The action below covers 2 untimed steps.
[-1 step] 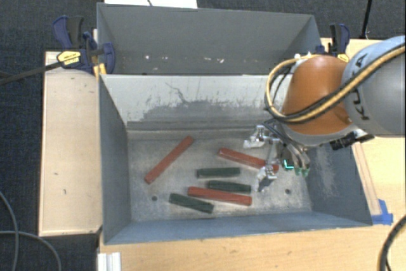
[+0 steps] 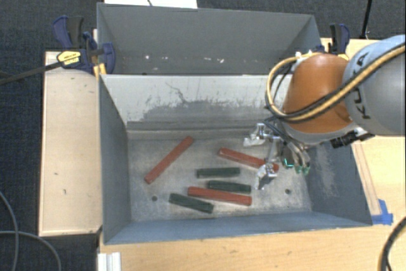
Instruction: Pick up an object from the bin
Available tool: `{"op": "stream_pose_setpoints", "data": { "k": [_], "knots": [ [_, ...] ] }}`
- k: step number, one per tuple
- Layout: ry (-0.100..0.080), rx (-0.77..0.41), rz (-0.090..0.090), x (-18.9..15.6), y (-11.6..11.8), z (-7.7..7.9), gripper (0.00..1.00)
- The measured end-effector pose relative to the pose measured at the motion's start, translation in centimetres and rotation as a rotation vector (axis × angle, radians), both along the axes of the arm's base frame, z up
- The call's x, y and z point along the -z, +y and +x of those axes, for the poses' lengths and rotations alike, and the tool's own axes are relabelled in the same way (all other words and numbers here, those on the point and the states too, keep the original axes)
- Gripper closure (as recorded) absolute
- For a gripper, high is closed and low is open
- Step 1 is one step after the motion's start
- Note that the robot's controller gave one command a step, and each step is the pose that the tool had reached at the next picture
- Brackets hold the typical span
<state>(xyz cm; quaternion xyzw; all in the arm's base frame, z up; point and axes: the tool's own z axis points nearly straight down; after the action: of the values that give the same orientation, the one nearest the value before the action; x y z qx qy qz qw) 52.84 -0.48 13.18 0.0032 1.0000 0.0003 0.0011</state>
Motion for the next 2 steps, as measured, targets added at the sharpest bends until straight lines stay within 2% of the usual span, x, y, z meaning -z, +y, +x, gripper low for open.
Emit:
{"op": "stream_pose_setpoints", "data": {
  "k": [1,2],
  "knots": [
    [-0.023,-0.004,0.0,5.38,0.23,1.63,1.0],
    [-0.023,-0.004,0.0,5.38,0.23,1.63,1.0]
  ]
}}
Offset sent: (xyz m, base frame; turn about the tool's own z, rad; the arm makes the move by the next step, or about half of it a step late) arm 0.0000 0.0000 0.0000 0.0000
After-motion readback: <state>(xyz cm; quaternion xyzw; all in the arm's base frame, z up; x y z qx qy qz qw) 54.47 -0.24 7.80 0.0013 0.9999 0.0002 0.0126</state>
